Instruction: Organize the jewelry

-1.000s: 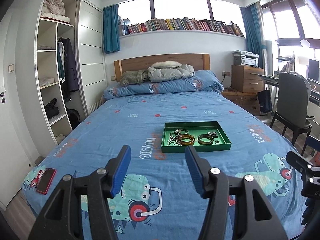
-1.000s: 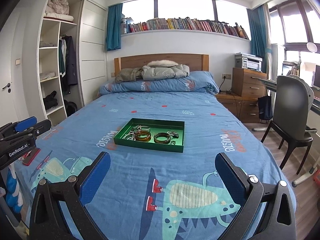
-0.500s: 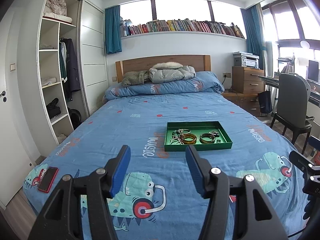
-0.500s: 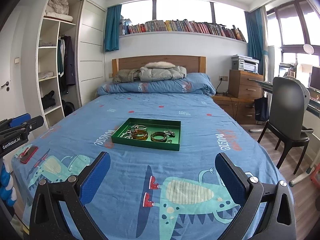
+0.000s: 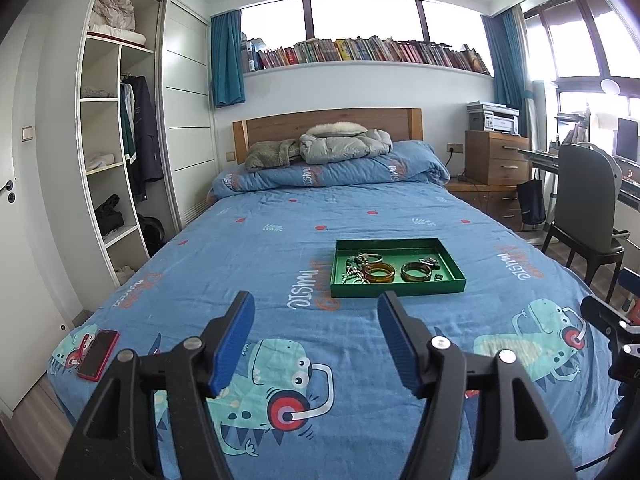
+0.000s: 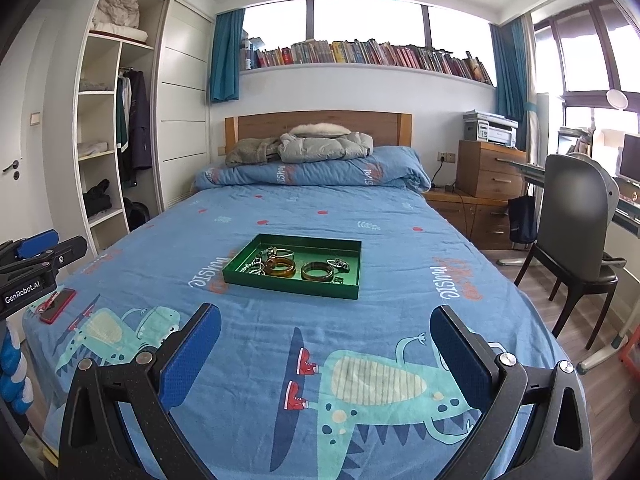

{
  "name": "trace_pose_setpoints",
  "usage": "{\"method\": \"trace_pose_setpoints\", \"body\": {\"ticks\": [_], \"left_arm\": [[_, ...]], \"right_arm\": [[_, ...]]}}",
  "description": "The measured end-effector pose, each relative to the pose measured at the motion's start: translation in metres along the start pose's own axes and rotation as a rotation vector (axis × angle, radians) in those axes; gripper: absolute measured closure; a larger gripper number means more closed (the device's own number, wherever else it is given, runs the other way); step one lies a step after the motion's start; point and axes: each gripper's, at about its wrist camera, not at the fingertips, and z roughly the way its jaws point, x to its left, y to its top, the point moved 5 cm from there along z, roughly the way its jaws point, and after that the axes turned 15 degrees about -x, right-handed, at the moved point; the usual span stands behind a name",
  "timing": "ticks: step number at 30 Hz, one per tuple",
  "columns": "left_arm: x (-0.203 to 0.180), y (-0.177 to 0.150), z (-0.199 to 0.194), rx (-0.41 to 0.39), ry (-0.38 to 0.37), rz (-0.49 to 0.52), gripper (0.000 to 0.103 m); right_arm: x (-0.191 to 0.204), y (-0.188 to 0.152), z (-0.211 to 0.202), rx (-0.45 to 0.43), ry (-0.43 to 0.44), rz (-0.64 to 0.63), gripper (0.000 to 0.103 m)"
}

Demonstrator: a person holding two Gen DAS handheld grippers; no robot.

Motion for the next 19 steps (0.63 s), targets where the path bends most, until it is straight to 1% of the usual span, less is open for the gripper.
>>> {"method": "trace_pose_setpoints", "body": {"ticks": [19], "left_arm": [[-0.0018, 0.0051, -0.0057, 0.007, -0.017, -0.009, 0.041]], "right_arm": [[-0.0002, 0.0004, -0.0027, -0.004, -0.004, -0.001, 0.000]]}}
